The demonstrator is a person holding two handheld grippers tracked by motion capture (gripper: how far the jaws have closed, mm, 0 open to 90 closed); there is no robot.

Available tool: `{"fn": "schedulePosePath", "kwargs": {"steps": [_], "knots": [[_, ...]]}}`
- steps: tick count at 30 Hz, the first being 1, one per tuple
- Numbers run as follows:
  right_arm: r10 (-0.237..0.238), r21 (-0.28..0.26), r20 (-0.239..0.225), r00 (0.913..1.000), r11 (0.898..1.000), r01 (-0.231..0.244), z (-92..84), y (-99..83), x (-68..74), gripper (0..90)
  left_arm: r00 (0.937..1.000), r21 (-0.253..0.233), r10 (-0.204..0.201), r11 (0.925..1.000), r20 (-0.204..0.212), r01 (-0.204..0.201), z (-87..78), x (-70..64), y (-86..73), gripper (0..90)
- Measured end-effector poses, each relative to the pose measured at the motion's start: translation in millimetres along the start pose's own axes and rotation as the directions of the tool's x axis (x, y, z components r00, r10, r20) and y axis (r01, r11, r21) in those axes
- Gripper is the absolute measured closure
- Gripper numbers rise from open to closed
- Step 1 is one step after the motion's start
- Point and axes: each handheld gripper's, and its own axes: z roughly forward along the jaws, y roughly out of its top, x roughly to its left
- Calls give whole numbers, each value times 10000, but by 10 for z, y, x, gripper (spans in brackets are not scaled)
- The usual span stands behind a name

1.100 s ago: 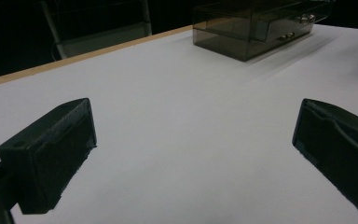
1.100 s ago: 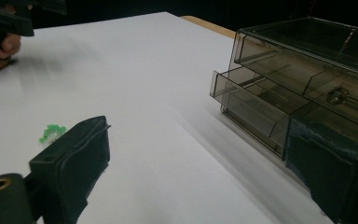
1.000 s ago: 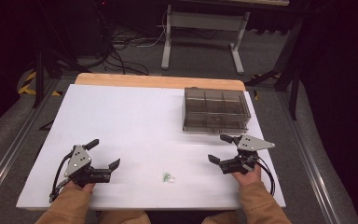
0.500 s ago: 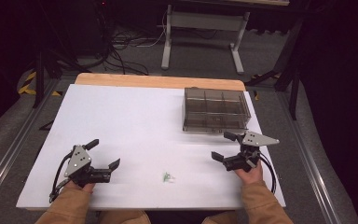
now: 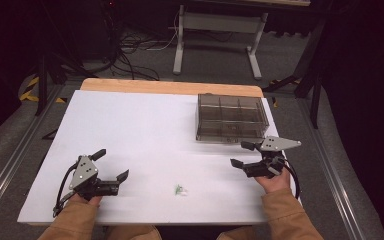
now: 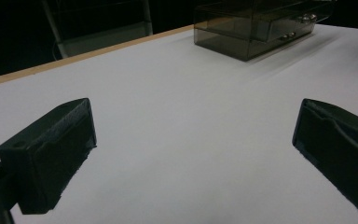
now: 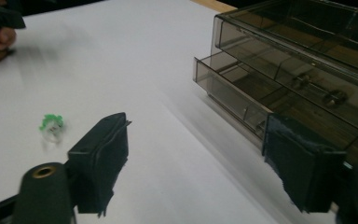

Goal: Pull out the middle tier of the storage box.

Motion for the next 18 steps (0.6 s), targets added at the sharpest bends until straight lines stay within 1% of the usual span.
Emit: {"fn": "schedulePosePath", "kwargs": {"steps": [1,2,3,4,5,7,8,9,12,14,18], "knots": [[-84,156,102,9999,9998,82,4,6,-4,252,10000,-1,-1,10000,-1,1,0,0,0,4],[-84,156,102,9999,9998,82,4,6,-4,252,10000,-1,-1,10000,-1,1,0,0,0,4],[-173,300,177,9997,9994,168,3,11,-10,257,10000,-2,-2,10000,0,2,0,0,0,4],[-396,515,294,9988,9979,381,3,25,-23,273,10000,-1,-1,10000,-2,1,0,0,0,4],[-396,515,294,9988,9979,381,3,25,-23,273,10000,-3,-5,10000,-1,5,0,0,0,4],[-670,808,432,9968,9947,633,3,63,-37,275,10000,2,-1,10000,-6,1,1,1,0,4],[-670,808,432,9968,9947,633,3,63,-37,275,10000,-1,-13,10000,-5,13,1,0,0,4],[-755,972,503,9959,9928,704,1,92,-56,284,10000,0,-5,10000,-5,5,0,1,0,4],[-838,1064,501,9952,9912,782,1,115,-80,287,10000,0,-3,10000,-9,3,1,1,0,4],[-960,1292,582,9937,9877,879,7,152,-117,293,10000,0,-3,10000,-5,3,1,0,0,4],[-1148,1523,661,9912,9829,1037,31,176,-146,314,10000,-2,-4,10000,-1,4,1,1,0,4]]}}
